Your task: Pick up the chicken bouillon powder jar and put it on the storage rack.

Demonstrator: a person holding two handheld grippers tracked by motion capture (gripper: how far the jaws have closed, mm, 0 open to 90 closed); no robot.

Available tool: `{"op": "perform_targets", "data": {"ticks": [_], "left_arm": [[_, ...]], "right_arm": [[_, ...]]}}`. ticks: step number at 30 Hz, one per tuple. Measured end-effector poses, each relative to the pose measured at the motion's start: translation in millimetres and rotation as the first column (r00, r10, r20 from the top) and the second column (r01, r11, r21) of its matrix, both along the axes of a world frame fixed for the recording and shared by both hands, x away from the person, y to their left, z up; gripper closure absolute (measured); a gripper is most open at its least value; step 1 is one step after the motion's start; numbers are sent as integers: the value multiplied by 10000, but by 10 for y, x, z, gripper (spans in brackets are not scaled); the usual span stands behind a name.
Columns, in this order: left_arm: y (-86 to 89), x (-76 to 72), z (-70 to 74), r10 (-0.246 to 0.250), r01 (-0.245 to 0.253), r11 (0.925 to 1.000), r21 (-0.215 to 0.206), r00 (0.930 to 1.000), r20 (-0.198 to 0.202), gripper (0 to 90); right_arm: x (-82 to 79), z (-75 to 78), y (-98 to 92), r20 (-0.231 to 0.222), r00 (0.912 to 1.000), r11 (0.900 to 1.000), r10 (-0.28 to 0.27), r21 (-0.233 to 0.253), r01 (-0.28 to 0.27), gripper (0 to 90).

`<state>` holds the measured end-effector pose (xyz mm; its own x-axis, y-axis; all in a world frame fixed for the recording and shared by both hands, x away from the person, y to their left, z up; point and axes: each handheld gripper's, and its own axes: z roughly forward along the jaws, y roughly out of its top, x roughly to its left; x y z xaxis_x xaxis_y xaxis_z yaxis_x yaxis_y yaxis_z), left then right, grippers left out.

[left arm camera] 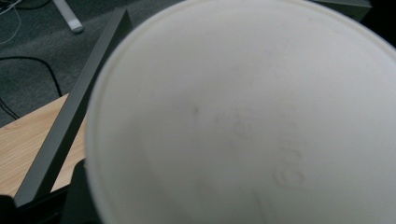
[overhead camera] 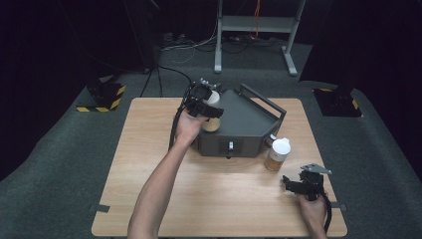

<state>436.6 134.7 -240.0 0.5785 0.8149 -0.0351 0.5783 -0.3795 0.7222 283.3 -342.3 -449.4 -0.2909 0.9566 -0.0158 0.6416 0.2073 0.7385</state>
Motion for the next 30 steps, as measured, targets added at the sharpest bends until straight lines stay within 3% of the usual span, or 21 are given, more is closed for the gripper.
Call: {"op": "perform_targets", "data": {"ticks": [6, 14, 30], "left_arm": [[-57, 59, -95, 258, -257, 9997, 55, 9997, -59, 337], [-110, 97, -146, 142, -140, 9998, 143, 9998, -153, 338], [-82, 75, -198, 74, -74, 10000, 3, 10000, 61, 336]], "right_arm": [[1, 2, 1, -16, 10000, 10000, -5, 5, 5, 93], [0, 1, 0, -5, 10000, 10000, 0, -2, 0, 93], [0, 0, 0, -3, 10000, 10000, 2, -5, -2, 93]]}}
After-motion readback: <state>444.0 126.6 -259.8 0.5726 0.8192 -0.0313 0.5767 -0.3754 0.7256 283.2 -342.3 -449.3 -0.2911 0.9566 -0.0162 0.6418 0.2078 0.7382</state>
